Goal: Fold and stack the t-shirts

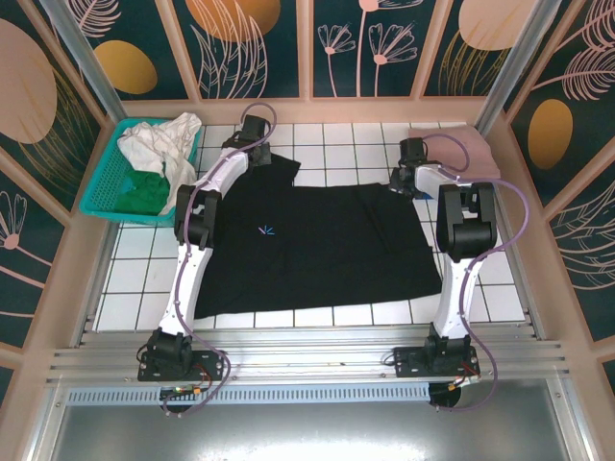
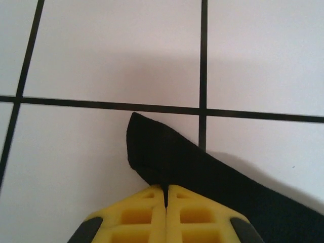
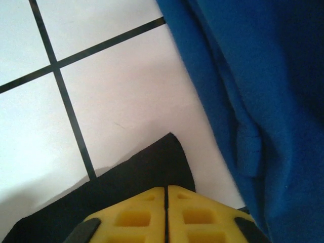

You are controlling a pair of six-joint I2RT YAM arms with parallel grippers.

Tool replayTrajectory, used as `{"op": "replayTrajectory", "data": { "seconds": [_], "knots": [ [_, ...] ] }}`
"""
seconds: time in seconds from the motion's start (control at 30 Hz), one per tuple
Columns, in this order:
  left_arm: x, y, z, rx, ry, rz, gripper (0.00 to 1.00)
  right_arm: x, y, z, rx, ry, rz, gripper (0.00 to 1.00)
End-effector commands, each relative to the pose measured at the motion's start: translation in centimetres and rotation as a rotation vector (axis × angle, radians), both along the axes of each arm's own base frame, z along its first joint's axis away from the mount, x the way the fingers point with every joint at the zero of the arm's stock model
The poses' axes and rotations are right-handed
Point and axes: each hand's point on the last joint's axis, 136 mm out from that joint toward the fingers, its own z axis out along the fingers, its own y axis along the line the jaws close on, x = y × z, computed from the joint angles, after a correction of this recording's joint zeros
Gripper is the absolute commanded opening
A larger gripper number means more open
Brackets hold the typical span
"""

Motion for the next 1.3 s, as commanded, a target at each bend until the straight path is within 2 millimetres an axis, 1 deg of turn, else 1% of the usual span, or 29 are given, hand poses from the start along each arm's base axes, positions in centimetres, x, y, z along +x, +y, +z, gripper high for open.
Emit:
{"op": "replayTrajectory", "data": {
  "seconds": [0.0,0.03,0.13,0.2,0.23,0.3,0.33,0.43,0.6,0.63,0.67,0.73,0.77,0.8,0.83,0.9,0.97,1.03,1.07,1.13,1.27],
  "knots": [
    [-1.0,-0.3,3.6,0.019,-0.013,-0.065,0.00,-0.5,1.1,1.2,0.026,0.002,0.047,0.03],
    [-1.2,-0.1,5.4,0.022,-0.041,-0.063,0.00,-0.6,1.2,1.6,0.025,0.000,0.052,0.01],
    [-2.5,0.4,10.8,0.010,-0.127,-0.059,0.00,-1.4,0.8,3.0,0.010,-0.018,0.050,0.00],
    [-3.9,0.5,13.7,-0.017,-0.164,-0.066,0.00,-2.1,0.6,3.7,0.009,-0.030,0.050,0.00],
    [-4.6,0.5,14.7,-0.028,-0.173,-0.072,0.00,-2.4,0.5,4.0,0.011,-0.034,0.053,0.00],
    [-6.7,0.8,16.2,-0.052,-0.175,-0.074,0.00,-3.3,0.6,4.2,0.020,-0.031,0.056,0.00],
    [-7.7,0.8,16.5,-0.066,-0.173,-0.077,0.00,-3.7,0.5,4.3,0.024,-0.028,0.052,0.00],
    [-11.8,1.5,17.4,-0.106,-0.168,-0.071,0.00,-5.9,0.8,4.3,0.054,-0.015,0.055,0.00],
    [-19.8,2.8,20.3,-0.234,-0.259,-0.052,0.00,-9.4,0.3,5.2,0.070,-0.046,0.044,0.00],
    [-21.2,2.9,20.4,-0.257,-0.272,-0.056,0.00,-9.8,0.2,5.5,0.080,-0.058,0.040,0.00],
    [-22.8,2.9,20.2,-0.284,-0.276,-0.065,0.00,-10.5,-0.2,5.5,0.084,-0.063,0.028,0.00],
    [-25.6,3.8,19.2,-0.292,-0.274,-0.046,0.00,-11.4,0.0,5.6,0.132,-0.079,0.036,0.00],
    [-27.1,4.5,18.0,-0.286,-0.252,-0.024,0.00,-12.0,-0.1,5.4,0.163,-0.073,0.041,0.00],
    [-28.4,4.9,17.2,-0.291,-0.240,-0.011,0.00,-12.5,-0.3,5.2,0.178,-0.069,0.037,0.00],
    [-29.6,5.2,16.4,-0.304,-0.229,-0.002,0.00,-12.9,-0.7,5.2,0.179,-0.069,0.025,0.00],
    [-31.9,4.9,14.7,-0.364,-0.211,-0.008,0.00,-13.8,-1.0,4.8,0.181,-0.059,0.022,0.00],
    [-33.7,4.9,12.9,-0.405,-0.187,-0.001,0.00,-14.5,-1.0,4.4,0.186,-0.045,0.017,0.00],
    [-35.1,5.6,11.4,-0.403,-0.175,0.041,0.00,-15.2,-1.1,4.1,0.205,-0.041,0.001,0.00],
    [-35.7,6.0,10.6,-0.399,-0.170,0.066,0.00,-15.5,-1.1,4.3,0.233,-0.043,-0.009,0.00],
    [-36.9,5.9,9.4,-0.418,-0.154,0.080,0.00,-16.0,-0.6,4.5,0.303,-0.046,-0.010,0.00],
    [-38.3,5.0,8.4,-0.473,-0.138,0.072,0.00,-16.9,-1.3,4.3,0.324,-0.040,-0.057,0.00]
  ]
}}
